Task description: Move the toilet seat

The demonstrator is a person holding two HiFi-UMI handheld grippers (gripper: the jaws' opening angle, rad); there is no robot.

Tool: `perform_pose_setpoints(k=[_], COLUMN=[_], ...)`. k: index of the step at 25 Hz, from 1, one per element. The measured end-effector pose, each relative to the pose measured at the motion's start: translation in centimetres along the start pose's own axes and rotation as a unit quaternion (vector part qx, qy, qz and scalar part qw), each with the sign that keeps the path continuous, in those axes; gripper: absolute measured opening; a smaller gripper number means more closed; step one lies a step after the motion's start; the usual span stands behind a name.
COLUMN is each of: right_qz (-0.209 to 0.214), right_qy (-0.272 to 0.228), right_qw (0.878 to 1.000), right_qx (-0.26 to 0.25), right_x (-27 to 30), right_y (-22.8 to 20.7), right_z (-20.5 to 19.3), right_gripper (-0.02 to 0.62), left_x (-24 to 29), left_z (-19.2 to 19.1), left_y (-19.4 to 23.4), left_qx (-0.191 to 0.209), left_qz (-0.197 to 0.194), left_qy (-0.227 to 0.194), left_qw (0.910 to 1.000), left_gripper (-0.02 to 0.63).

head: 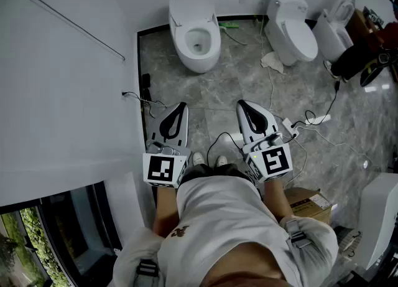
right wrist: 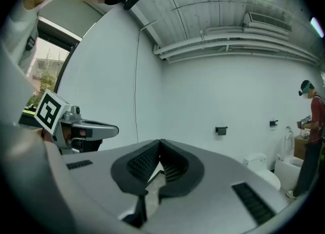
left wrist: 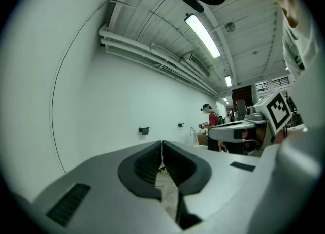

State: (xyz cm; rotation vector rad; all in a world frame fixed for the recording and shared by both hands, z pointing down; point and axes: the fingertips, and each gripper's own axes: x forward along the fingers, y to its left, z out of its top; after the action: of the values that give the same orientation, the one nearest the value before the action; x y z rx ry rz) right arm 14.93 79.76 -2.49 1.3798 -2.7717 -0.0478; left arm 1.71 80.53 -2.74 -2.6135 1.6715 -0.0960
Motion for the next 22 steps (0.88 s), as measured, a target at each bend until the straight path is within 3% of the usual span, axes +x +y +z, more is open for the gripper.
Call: perform_pose_setpoints(k=[12,22], right_qz=[0.019,0.014], right_qy=[-0.024,-0.024], right_qw=[0.999,1.0], right_qx=[0.023,0.007], right_x=[-4.7,-2.6], right_y=[-2.4,-4.5], right_z=[-0.2,-0.1], right_gripper=[0.021,0.021], left_x=[0.4,2.6], left_z=[0.5,0.5], left_y=[-5.9,-5.1], left_qx=[0.006,0.005], left_qz=[0.013,0.022], left_qy=[0.007,0.009], left_qw=[0.9999,0.9997], left_gripper=[0.024,0.025])
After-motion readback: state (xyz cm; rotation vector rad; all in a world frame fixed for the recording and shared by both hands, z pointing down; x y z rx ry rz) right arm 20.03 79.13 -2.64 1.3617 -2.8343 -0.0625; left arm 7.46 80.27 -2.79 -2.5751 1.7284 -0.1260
